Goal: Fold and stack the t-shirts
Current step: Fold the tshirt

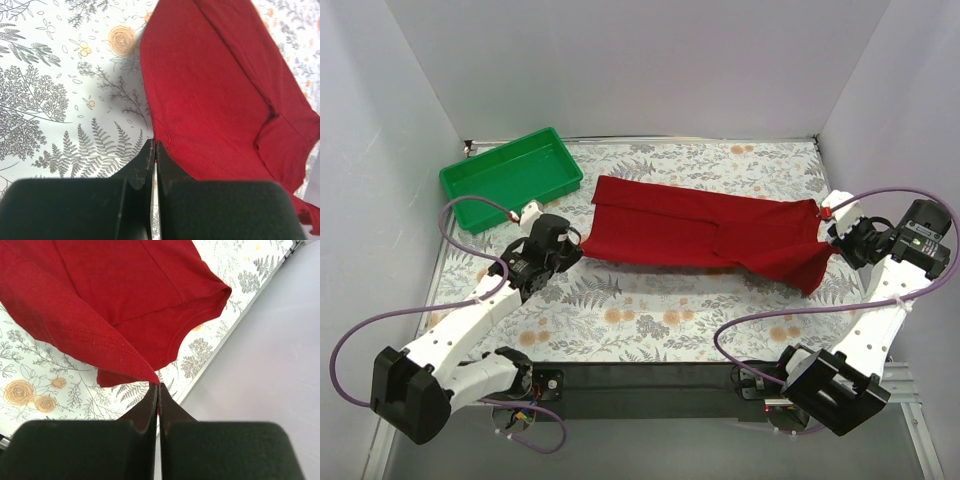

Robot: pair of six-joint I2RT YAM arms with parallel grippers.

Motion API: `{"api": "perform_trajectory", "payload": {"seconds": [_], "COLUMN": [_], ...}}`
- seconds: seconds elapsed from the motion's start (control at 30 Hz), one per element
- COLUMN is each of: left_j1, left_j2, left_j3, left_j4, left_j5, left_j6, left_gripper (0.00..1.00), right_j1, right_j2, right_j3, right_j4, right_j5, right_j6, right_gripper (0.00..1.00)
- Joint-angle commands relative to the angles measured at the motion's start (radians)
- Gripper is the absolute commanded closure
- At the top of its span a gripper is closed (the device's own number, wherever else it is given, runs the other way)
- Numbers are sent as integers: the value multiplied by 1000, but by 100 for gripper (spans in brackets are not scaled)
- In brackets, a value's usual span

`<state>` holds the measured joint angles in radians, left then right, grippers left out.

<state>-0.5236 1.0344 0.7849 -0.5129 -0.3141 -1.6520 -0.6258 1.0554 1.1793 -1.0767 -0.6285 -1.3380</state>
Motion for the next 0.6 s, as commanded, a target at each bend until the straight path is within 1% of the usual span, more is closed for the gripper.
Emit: {"api": "perform_trajectory", "payload": {"seconds": [0.0, 0.17, 0.4, 0.57], "left_j1": [25, 33, 48, 63], "left_j2": [41, 84, 98, 154], "left_j3": [30, 27, 16, 42], "left_j4": [27, 53, 50, 68], "left_j5": [-25, 20, 32, 47], "left_j6": [23, 44, 63, 81], "left_gripper": [100, 100, 100, 100], "right_j1": [-6, -6, -5, 5], "right_j2": [-2, 8, 18, 57], "right_j3": [68, 101, 71, 68], "right_j4": [-37, -72, -92, -91], "right_j5": [-82, -131, -143, -157], "right_j6": [-10, -27, -50, -40], "right_gripper": [99, 99, 99, 99]}}
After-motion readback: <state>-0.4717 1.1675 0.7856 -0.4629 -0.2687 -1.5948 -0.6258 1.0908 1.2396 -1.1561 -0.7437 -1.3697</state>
